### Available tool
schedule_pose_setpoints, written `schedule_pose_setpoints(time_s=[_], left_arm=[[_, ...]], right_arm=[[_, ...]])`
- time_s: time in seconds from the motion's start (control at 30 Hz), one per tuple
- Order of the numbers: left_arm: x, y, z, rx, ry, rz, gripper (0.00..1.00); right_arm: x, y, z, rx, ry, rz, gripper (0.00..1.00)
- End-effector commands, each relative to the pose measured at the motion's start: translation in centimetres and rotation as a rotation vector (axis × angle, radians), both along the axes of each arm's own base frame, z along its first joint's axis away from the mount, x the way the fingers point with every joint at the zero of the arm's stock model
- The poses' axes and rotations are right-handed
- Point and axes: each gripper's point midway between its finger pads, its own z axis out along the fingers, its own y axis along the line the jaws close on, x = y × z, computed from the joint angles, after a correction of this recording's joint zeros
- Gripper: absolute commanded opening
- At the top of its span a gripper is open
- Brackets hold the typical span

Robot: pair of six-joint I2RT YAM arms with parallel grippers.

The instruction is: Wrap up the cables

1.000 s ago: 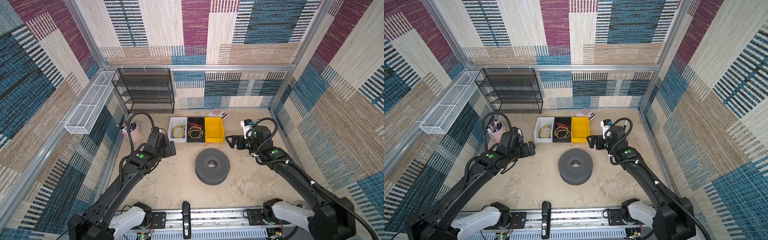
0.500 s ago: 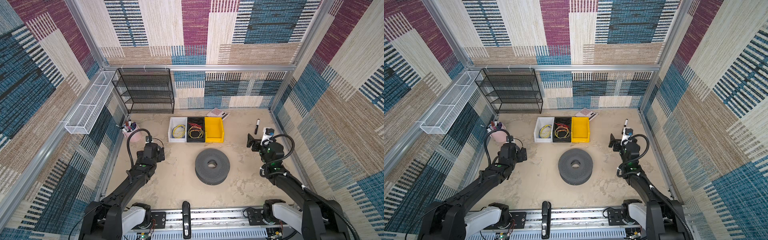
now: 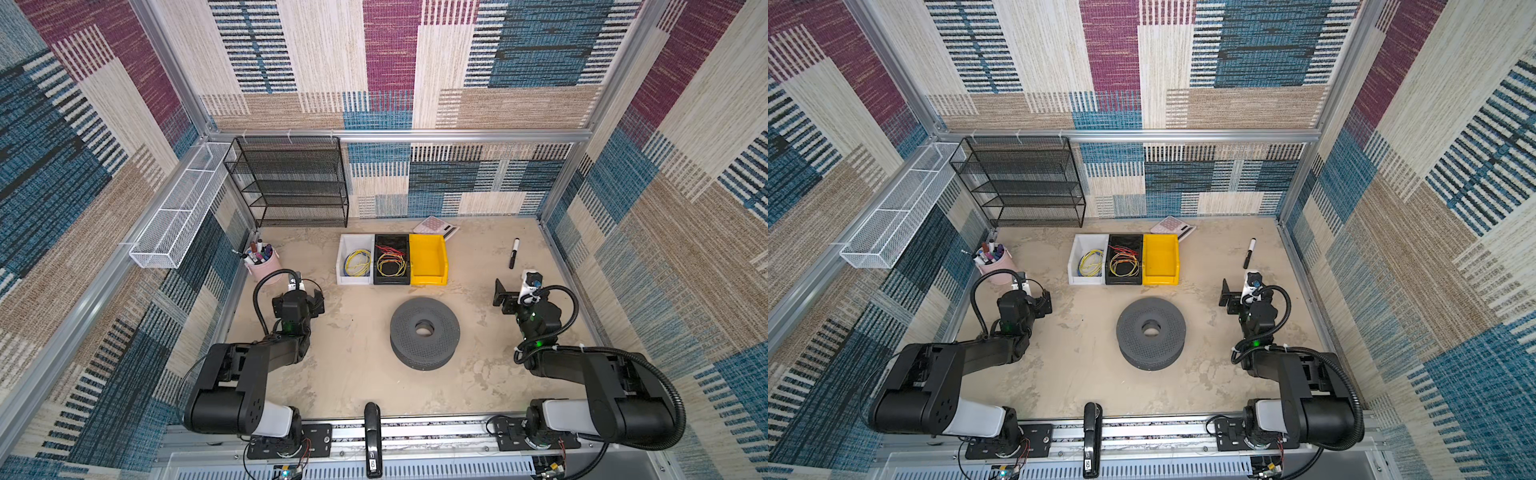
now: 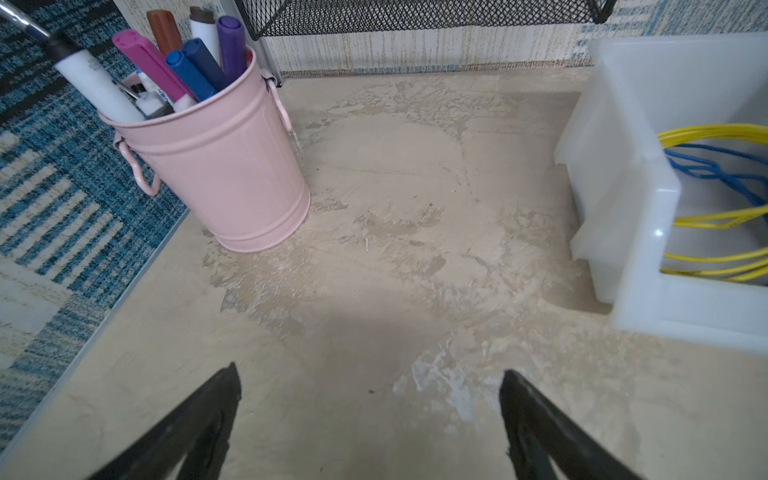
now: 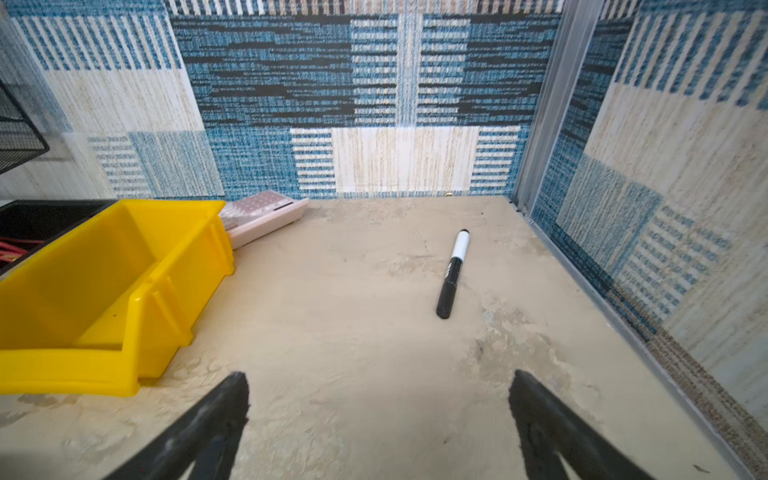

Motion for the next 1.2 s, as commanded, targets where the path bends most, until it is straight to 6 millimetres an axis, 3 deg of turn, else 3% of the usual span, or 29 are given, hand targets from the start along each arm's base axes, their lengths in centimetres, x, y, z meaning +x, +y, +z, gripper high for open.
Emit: schedule_pose_setpoints(time_s=[0.0,0.13,0.27,0.3,0.47,1.17], left_arm=[[1.0,-0.3,2.2,-0.007,-0.102,-0.035,0.98],[1.5,0.0,1.5,-0.011,-0.091,-0.026,0.98],[1.5,0.1,1.3,-0.014,-0.09,-0.021,0.99],[1.6,0.2,1.3,-0.014,-0.093,-0.021,0.99],[1.8,0.7,1.0,-0.06,-0.075,-0.025,0.99],[1.7,0.6,1.1,-0.056,-0.082,-0.028,0.99]], right_arm=[[0.0,1.2,1.9,0.009,-0.082,0.077,0.99],[-1.1,1.7,1.8,0.011,-0.141,0.109,0.99],[0.6,2.2,-0.5,0.01,-0.053,0.14,0.99],[0.7,2.2,0.2,0.004,-0.091,0.145,0.99],[1.2,1.9,-0.7,0.019,-0.041,0.125,0.99],[1.4,1.9,-0.5,0.016,-0.047,0.123,0.99]])
